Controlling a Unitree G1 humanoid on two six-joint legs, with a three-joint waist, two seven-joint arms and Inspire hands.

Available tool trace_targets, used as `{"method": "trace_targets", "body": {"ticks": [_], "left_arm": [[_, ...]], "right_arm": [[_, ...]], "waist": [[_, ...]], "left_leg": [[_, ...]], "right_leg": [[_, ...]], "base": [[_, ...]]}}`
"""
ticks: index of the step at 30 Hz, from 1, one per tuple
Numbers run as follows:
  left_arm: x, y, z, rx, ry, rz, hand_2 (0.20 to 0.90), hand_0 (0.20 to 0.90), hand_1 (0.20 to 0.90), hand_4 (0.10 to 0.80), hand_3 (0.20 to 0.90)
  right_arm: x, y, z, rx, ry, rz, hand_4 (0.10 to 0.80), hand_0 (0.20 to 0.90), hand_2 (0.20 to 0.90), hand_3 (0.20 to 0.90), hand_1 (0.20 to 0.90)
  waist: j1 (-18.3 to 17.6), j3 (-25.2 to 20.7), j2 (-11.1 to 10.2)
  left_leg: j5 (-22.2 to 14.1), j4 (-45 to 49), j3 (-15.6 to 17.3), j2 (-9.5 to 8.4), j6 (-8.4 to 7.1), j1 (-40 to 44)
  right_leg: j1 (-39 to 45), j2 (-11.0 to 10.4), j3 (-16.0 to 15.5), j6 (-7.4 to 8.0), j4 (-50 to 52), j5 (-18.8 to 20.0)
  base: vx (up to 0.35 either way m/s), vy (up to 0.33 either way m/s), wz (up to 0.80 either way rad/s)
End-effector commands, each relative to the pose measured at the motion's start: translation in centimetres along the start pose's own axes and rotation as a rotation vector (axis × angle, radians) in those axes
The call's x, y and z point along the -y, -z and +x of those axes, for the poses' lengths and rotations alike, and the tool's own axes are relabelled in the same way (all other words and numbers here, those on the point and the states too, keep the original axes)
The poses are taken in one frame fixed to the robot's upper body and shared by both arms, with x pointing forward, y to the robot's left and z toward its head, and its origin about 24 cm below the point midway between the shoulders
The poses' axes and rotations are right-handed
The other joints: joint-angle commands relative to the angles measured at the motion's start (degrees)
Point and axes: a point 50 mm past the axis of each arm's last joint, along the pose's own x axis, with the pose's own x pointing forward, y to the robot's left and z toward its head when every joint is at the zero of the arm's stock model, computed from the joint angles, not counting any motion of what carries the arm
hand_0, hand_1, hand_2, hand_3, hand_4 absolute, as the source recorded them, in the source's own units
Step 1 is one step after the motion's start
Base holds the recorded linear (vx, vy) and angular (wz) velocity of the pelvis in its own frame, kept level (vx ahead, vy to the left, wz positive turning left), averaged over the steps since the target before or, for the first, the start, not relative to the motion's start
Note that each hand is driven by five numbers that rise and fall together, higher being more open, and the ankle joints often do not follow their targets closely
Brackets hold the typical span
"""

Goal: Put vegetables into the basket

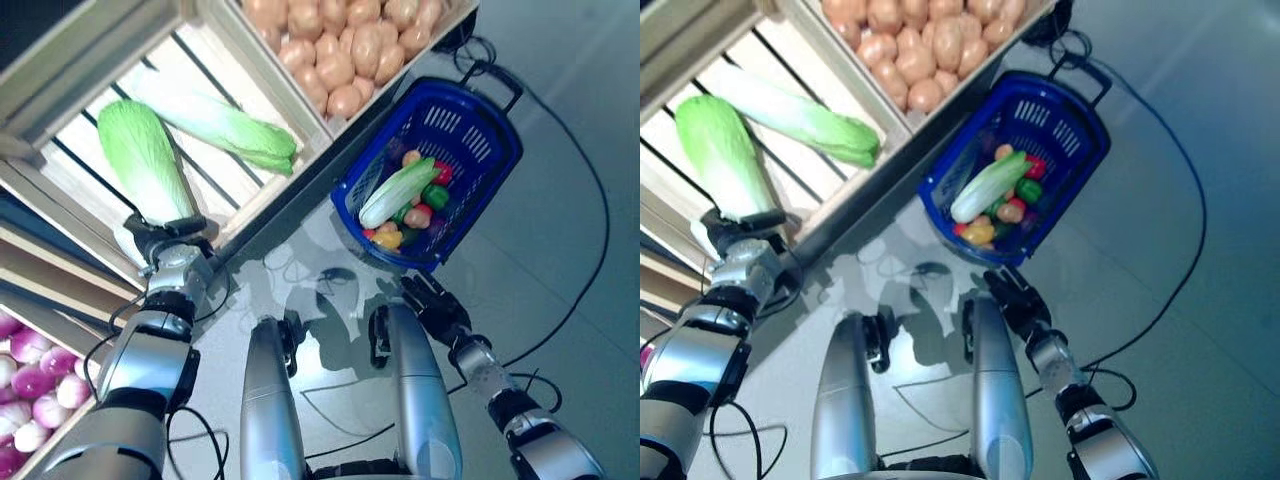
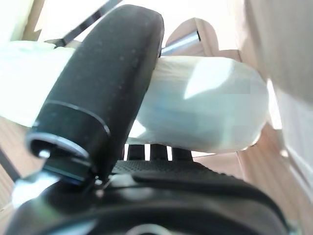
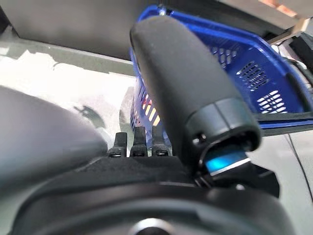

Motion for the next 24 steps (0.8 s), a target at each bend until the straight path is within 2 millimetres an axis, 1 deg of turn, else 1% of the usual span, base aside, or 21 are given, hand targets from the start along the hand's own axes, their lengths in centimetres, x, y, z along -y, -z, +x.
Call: {"method": "trace_targets", "body": {"ticks": [1, 4, 6, 7, 8, 11, 12, 13, 14, 15, 16, 17, 19, 20, 21, 24], "left_arm": [[-0.6, 1.3, -0.1, 0.023, -0.005, 0.011, 0.300, 0.300, 0.300, 0.400, 0.300], [-1.4, 2.1, 0.1, 0.020, 0.000, -0.018, 0.300, 0.300, 0.300, 0.400, 0.300], [-1.6, 2.5, 0.0, 0.030, 0.013, -0.034, 0.300, 0.300, 0.300, 0.400, 0.300], [-1.7, 2.7, -0.1, 0.048, 0.026, -0.035, 0.300, 0.300, 0.300, 0.400, 0.300], [-1.7, 2.7, -0.1, 0.050, 0.027, -0.038, 0.300, 0.300, 0.300, 0.400, 0.300], [-1.9, 3.6, -0.6, 0.086, 0.045, -0.039, 0.300, 0.300, 0.300, 0.400, 0.300], [-2.1, 4.2, -0.8, 0.087, 0.052, -0.038, 0.300, 0.300, 0.300, 0.400, 0.300], [-2.4, 5.4, -1.1, 0.079, 0.069, -0.040, 0.300, 0.300, 0.300, 0.400, 0.300], [-2.4, 5.6, -1.2, 0.076, 0.070, -0.039, 0.300, 0.300, 0.300, 0.400, 0.300], [-2.7, 6.5, -1.5, 0.079, 0.075, -0.034, 0.300, 0.300, 0.300, 0.400, 0.300], [-2.8, 7.0, -1.8, 0.083, 0.078, -0.027, 0.300, 0.300, 0.300, 0.400, 0.300], [-3.0, 7.9, -2.4, 0.097, 0.088, -0.020, 0.300, 0.300, 0.300, 0.400, 0.300], [-3.0, 8.6, -3.0, 0.100, 0.101, -0.026, 0.300, 0.300, 0.300, 0.400, 0.300], [-2.8, 9.2, -3.8, 0.103, 0.130, -0.046, 0.300, 0.300, 0.300, 0.400, 0.300], [-2.7, 9.6, -4.1, 0.098, 0.144, -0.057, 0.300, 0.300, 0.300, 0.400, 0.300], [-2.4, 10.4, -5.4, 0.095, 0.201, -0.097, 0.300, 0.300, 0.300, 0.400, 0.300]], "right_arm": [[-0.5, 0.3, -0.5, 0.028, -0.075, 0.008, 0.800, 0.900, 0.900, 0.900, 0.900], [0.4, 1.2, -1.1, 0.018, -0.043, 0.012, 0.800, 0.900, 0.900, 0.900, 0.900], [0.9, 1.5, -1.4, 0.020, -0.027, 0.016, 0.800, 0.900, 0.900, 0.900, 0.900], [1.3, 1.8, -1.7, 0.024, -0.018, 0.018, 0.800, 0.900, 0.900, 0.900, 0.900], [1.3, 1.8, -1.7, 0.027, -0.020, 0.018, 0.800, 0.900, 0.900, 0.900, 0.900], [2.0, 2.5, -2.5, 0.039, -0.008, 0.026, 0.800, 0.900, 0.900, 0.900, 0.900], [2.2, 2.8, -2.7, 0.044, 0.003, 0.032, 0.800, 0.900, 0.900, 0.900, 0.900], [2.4, 3.2, -3.1, 0.053, 0.013, 0.059, 0.800, 0.900, 0.900, 0.900, 0.900], [2.5, 3.3, -3.2, 0.051, 0.015, 0.062, 0.800, 0.900, 0.900, 0.900, 0.900], [2.5, 3.7, -3.5, 0.057, 0.011, 0.077, 0.800, 0.900, 0.900, 0.900, 0.900], [2.5, 3.9, -3.7, 0.055, 0.006, 0.074, 0.800, 0.900, 0.900, 0.900, 0.900], [2.4, 4.4, -4.1, 0.054, -0.009, 0.065, 0.800, 0.900, 0.900, 0.900, 0.900], [1.9, 4.7, -4.4, 0.056, -0.033, 0.078, 0.800, 0.900, 0.900, 0.900, 0.900], [1.6, 4.7, -4.7, 0.083, -0.061, 0.075, 0.800, 0.900, 0.900, 0.900, 0.900], [1.4, 4.6, -4.8, 0.098, -0.069, 0.073, 0.800, 0.900, 0.900, 0.900, 0.900], [0.5, 4.3, -5.1, 0.144, -0.103, 0.033, 0.800, 0.900, 0.900, 0.900, 0.900]], "waist": [[-0.5, -7.8, 1.4], [-0.2, -10.0, 1.7], [0.0, -11.0, 1.8], [0.3, -12.1, 1.9], [0.3, -12.1, 1.9], [0.8, -14.4, 2.1], [1.0, -15.4, 2.1], [1.2, -16.8, 2.2], [1.2, -17.0, 2.2], [1.4, -18.2, 2.3], [1.4, -18.8, 2.4], [1.6, -20.1, 2.6], [1.8, -21.4, 3.0], [2.0, -22.3, 3.2], [2.0, -22.6, 3.3], [2.4, -23.5, 3.5]], "left_leg": [[0.7, -6.7, 1.7, 0.13, 2.48, 5.3], [1.8, -10.9, 2.1, -0.06, 2.62, 9.7], [2.8, -14.0, 2.2, -0.22, 2.65, 12.5], [3.8, -17.0, 2.2, -0.46, 2.72, 15.0], [5.7, -18.2, 2.5, -0.42, 3.04, 14.8], [8.0, -25.7, 2.7, -0.77, 2.90, 21.3], [8.8, -28.2, 2.8, -0.91, 2.89, 23.5], [10.4, -32.5, 2.8, -1.01, 2.85, 27.2], [10.7, -33.1, 2.8, -1.04, 2.84, 27.8], [12.1, -36.6, 2.9, -1.26, 2.65, 30.7], [12.8, -38.5, 3.1, -1.38, 2.51, 32.2], [14.8, -43.1, 3.3, -1.90, 2.25, 35.2], [16.7, -47.5, 3.8, -2.52, 2.03, 37.8], [18.1, -51.3, 3.8, -3.18, 1.84, 40.1], [18.7, -53.6, 3.8, -3.42, 1.82, 41.4], [20.5, -58.2, 3.4, -4.11, 1.76, 43.7]], "right_leg": [[4.8, -3.2, 1.1, -0.09, -8.2, 5.1], [8.7, -4.0, 0.6, -0.01, -11.2, 6.0], [11.4, -4.4, 0.3, 0.12, -13.5, 6.7], [13.9, -4.5, 0.1, 0.34, -15.9, 7.3], [13.7, -4.5, -0.2, -0.05, -17.1, 9.0], [20.5, -4.8, -0.8, 0.70, -23.9, 10.7], [22.9, -4.9, -1.0, 1.00, -26.6, 11.5], [26.9, -4.9, -1.6, 1.41, -31.2, 12.8], [27.6, -4.9, -1.7, 1.45, -32.1, 13.0], [30.9, -5.0, -2.6, 1.83, -36.3, 14.3], [32.5, -4.8, -3.0, 2.00, -38.5, 14.9], [36.0, -4.5, -3.9, 2.46, -43.7, 16.6], [38.9, -4.1, -4.6, 2.90, -48.8, 18.4], [41.6, -3.8, -5.2, 3.45, -53.0, 19.9], [43.3, -3.6, -5.4, 3.70, -55.6, 20.7], [46.1, -3.1, -5.8, 4.44, -60.4, 23.4]], "base": [[0.095, 0.027, -0.02], [0.092, 0.021, 0.00], [0.103, 0.007, -0.03], [0.000, 0.000, 0.00], [0.048, -0.018, 0.08], [0.114, -0.013, 0.10], [0.202, -0.017, 0.02], [0.189, -0.015, -0.02], [0.214, -0.015, 0.01], [0.162, -0.005, 0.04], [0.233, -0.006, 0.07], [0.168, -0.002, 0.03], [0.129, -0.004, 0.00], [0.101, -0.006, -0.03], [0.076, -0.007, -0.03], [0.032, -0.012, 0.10]]}}
